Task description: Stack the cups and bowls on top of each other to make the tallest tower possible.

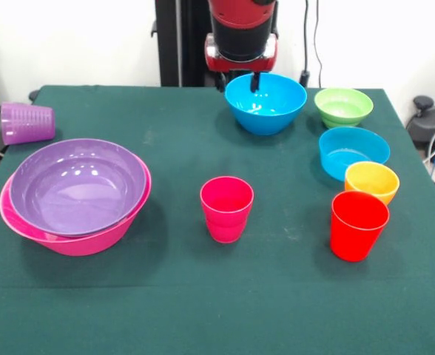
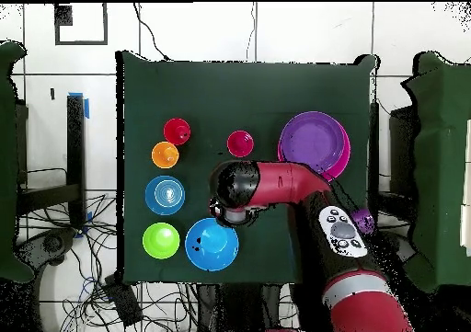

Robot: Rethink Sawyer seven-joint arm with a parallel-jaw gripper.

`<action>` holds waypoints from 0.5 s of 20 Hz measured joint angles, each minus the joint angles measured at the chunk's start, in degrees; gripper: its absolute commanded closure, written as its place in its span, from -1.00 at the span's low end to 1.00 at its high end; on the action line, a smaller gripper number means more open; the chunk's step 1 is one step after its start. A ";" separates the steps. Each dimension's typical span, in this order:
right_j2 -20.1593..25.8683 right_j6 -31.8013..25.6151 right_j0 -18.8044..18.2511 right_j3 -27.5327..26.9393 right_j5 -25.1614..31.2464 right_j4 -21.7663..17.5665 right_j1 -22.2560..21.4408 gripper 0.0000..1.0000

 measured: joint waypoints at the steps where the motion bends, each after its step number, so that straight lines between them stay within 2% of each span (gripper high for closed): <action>1: -0.44 0.01 0.28 0.18 0.00 -0.01 0.01 -1.00; 10: -4.85 0.02 3.10 2.71 -0.03 0.05 1.03 -1.00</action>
